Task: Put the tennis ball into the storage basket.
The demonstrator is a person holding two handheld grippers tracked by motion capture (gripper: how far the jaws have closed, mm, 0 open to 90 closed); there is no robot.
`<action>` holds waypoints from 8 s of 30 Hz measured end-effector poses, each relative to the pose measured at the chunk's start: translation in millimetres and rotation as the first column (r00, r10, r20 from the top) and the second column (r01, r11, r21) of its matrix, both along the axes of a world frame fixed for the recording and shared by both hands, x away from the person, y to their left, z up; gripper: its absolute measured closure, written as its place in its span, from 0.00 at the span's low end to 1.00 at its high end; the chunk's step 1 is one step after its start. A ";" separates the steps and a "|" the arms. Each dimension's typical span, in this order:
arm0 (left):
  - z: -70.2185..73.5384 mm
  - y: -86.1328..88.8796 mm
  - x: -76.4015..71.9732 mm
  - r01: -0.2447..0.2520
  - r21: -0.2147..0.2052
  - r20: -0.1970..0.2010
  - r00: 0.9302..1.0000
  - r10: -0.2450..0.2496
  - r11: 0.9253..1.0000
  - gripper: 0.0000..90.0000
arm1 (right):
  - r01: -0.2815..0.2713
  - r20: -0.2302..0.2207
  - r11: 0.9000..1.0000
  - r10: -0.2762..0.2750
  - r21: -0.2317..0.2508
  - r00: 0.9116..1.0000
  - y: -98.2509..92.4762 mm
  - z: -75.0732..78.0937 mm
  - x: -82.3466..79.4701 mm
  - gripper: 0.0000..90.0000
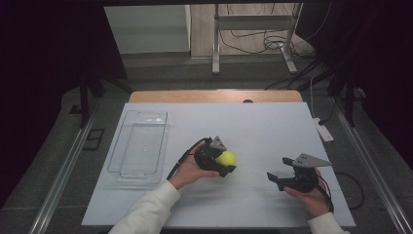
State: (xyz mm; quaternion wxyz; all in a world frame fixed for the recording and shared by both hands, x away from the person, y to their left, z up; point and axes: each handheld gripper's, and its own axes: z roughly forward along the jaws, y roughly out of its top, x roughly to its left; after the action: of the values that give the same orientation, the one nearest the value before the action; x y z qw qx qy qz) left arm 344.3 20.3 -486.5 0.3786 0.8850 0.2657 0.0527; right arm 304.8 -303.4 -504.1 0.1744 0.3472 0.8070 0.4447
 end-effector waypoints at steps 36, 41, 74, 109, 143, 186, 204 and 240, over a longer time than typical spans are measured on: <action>30.4 32.9 -5.7 -0.087 -0.136 0.103 0.990 0.101 0.987 0.30 | -0.001 -0.002 1.000 0.001 -0.003 1.000 -0.6 -1.2 -2.1 0.15; 35.7 35.7 -8.6 -0.086 -0.162 0.111 0.988 0.105 0.983 0.30 | -0.004 -0.003 1.000 0.004 -0.006 1.000 0.3 -1.4 -1.6 0.15; 60.2 61.8 -9.8 -0.141 -0.242 0.146 0.973 0.180 0.960 0.30 | -0.002 -0.004 1.000 0.002 -0.010 1.000 0.2 -1.9 -1.9 0.15; 73.6 87.0 -6.9 -0.195 -0.286 0.169 0.954 0.249 0.938 0.30 | -0.001 -0.007 1.000 0.001 -0.013 1.000 0.2 -2.5 -1.6 0.15; 81.0 113.2 -2.8 -0.261 -0.313 0.187 0.926 0.329 0.913 0.30 | 0.001 -0.007 1.000 -0.001 -0.015 1.000 0.1 -2.6 -1.4 0.15; 84.3 150.3 4.9 -0.372 -0.356 0.178 0.874 0.453 0.858 0.30 | -0.002 -0.007 1.000 0.001 -0.015 1.000 0.3 -2.9 -1.3 0.15; 83.0 164.7 8.4 -0.420 -0.357 0.180 0.846 0.503 0.834 0.30 | -0.001 -0.007 1.000 0.001 -0.015 1.000 0.3 -2.8 -1.3 0.15; 65.9 199.2 23.8 -0.541 -0.327 0.156 0.778 0.609 0.775 0.30 | -0.010 -0.003 1.000 0.010 -0.015 1.000 2.7 -1.3 -3.2 0.15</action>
State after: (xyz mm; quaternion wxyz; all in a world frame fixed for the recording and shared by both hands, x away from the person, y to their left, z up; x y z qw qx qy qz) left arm 368.1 219.4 -420.5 0.4888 0.6871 0.4794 0.2432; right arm 301.5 -300.8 -505.4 0.1738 0.3426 0.8121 0.4392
